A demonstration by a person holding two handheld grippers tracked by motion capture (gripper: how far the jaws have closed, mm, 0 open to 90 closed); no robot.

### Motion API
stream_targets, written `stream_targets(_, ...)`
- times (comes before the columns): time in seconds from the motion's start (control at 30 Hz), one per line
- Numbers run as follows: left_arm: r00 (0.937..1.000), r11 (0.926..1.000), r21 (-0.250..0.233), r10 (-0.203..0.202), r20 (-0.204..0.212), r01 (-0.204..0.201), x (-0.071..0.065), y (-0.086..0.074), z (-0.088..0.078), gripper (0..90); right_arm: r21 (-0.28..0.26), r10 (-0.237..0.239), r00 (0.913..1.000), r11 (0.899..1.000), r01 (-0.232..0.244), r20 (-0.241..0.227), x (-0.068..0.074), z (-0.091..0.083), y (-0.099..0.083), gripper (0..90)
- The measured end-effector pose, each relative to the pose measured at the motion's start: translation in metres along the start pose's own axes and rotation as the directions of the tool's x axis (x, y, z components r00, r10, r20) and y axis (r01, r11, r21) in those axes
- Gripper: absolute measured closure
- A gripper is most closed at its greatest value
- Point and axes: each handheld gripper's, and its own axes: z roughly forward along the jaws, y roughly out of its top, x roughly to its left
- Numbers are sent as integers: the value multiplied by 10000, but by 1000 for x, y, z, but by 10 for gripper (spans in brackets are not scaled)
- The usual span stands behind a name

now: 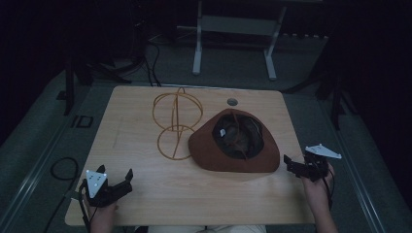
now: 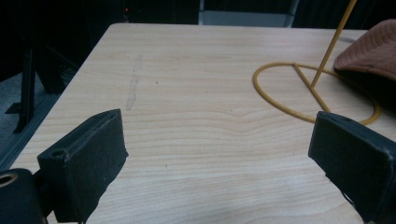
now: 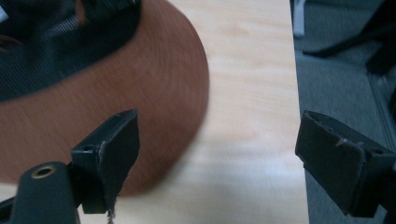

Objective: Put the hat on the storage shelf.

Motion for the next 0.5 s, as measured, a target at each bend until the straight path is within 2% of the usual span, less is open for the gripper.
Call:
stream_targets(0.2, 9998, 9998, 192, -74, -157, 77, 2, 0, 0, 52, -428, -282, 9996, 9987, 281, -15, 8, 0, 25, 139)
stream_targets(0.3, 9998, 9996, 270, -15, -198, 21, 2, 0, 0, 52, -421, -436, 9990, 9982, 438, 45, 12, 2, 39, 138)
stream_targets(0.4, 9997, 9993, 366, 58, -227, -49, 2, 0, 1, 52, -308, -622, 9980, 9976, 619, -106, 15, 3, 48, 137)
stream_targets(0.43, 9998, 9983, 579, 16, -184, -5, 1, 1, 2, 51, -91, -814, 9957, 9967, 811, -453, 18, 6, 57, 137)
stream_targets(0.47, 9998, 9978, 660, 83, -201, -69, 0, 1, 1, 52, -11, -809, 9950, 9967, 810, -590, 19, 8, 60, 137)
stream_targets(0.5, 9999, 9977, 673, 131, -43, -128, 0, 2, 1, 52, 62, -702, 9948, 9975, 709, -740, 20, 10, 63, 136)
